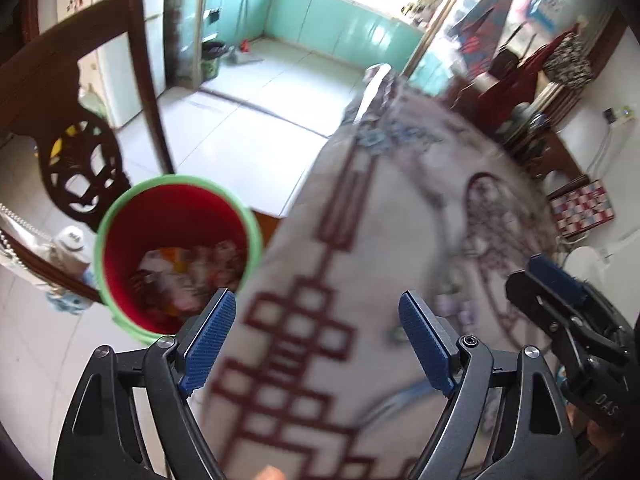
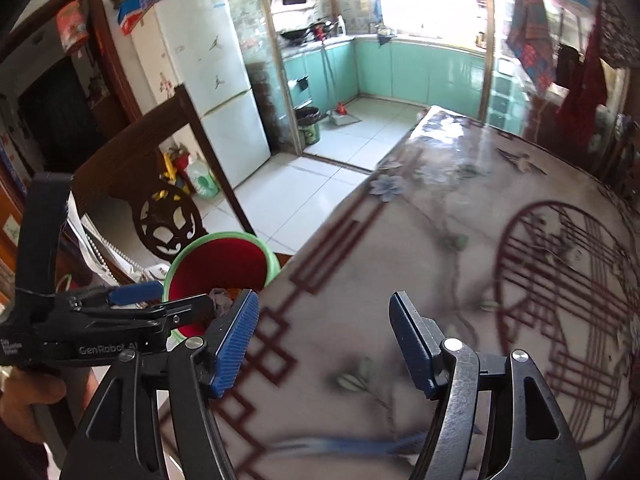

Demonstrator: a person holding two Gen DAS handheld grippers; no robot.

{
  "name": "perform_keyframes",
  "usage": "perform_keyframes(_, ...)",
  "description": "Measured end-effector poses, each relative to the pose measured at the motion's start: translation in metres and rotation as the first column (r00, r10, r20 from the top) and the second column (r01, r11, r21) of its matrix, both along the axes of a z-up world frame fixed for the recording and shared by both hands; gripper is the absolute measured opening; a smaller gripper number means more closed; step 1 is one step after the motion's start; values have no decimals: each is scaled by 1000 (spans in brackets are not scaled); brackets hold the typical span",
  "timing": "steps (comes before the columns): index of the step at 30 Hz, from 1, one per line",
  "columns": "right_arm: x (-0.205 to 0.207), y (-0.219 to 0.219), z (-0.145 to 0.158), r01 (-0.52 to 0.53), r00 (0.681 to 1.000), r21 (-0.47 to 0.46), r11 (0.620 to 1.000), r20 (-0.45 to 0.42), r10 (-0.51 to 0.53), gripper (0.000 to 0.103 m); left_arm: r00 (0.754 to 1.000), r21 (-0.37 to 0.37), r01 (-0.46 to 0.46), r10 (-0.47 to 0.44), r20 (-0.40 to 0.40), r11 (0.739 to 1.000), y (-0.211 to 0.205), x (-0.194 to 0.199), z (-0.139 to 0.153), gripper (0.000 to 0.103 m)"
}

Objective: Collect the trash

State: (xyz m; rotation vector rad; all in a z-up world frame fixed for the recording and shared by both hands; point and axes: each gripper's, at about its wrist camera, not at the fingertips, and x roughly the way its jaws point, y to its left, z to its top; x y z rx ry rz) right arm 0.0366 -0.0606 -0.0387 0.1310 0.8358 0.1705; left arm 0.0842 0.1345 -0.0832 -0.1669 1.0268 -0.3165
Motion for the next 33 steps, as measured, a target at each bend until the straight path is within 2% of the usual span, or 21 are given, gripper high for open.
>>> perform_keyframes(1, -7, -11, 5, 0, 1000, 5, 1000, 17, -1, 70, 999, -9, 3, -3, 41, 1000, -9, -8, 6, 91)
perform_keyframes(2, -16, -22, 11, 5, 999, 0, 1000, 37, -5, 76, 996, -18, 6, -4, 95, 1000, -19, -18, 15, 103)
perform_keyframes(4, -30, -40, 23, 22, 996, -8, 1000, 85, -21, 79, 981, -11, -3, 5, 194, 1000, -34, -35, 29, 103)
perform_keyframes(7, -51, -60, 41, 56, 984, -6, 998, 168, -54, 81, 941, 22, 3, -11, 338, 1000, -53, -54, 52, 103)
perform_keyframes(10, -77, -81, 63, 126, 946, 4, 992, 300, -121, 89, 890, 18, -7, -2, 456, 1000, -68, -70, 76, 103)
perform_keyframes(12, -89, -90, 74, 165, 917, 23, 986, 365, -162, 100, 858, -5, -10, 12, 513, 1000, -75, -76, 89, 103)
perform_keyframes(14, -97, -98, 80, 201, 890, 36, 979, 411, -198, 102, 826, -13, -24, 27, 563, 1000, -83, -81, 97, 103)
perform_keyframes(16, -99, -103, 81, 229, 890, 31, 973, 399, -223, 102, 803, -11, -35, 35, 594, 999, -89, -84, 103, 103)
perform_keyframes(20, -101, -115, 78, 276, 893, 56, 959, 353, -278, 102, 833, 33, -62, 34, 552, 998, -97, -76, 103, 103)
perform_keyframes(24, -91, -122, 72, 325, 910, 10, 946, 268, -316, 102, 846, 65, -125, 72, 528, 990, -98, -78, 98, 103)
perform_keyframes(26, -88, -127, 71, 332, 914, 18, 943, 242, -327, 102, 853, 65, -140, 87, 514, 988, -95, -75, 98, 103)
perform_keyframes(29, -86, -130, 72, 318, 918, 34, 947, 237, -317, 102, 862, 64, -149, 98, 497, 987, -89, -72, 96, 103)
perform_keyframes(33, -81, -126, 76, 314, 921, 5, 949, 239, -306, 102, 862, 86, -156, 93, 498, 984, -90, -74, 97, 103)
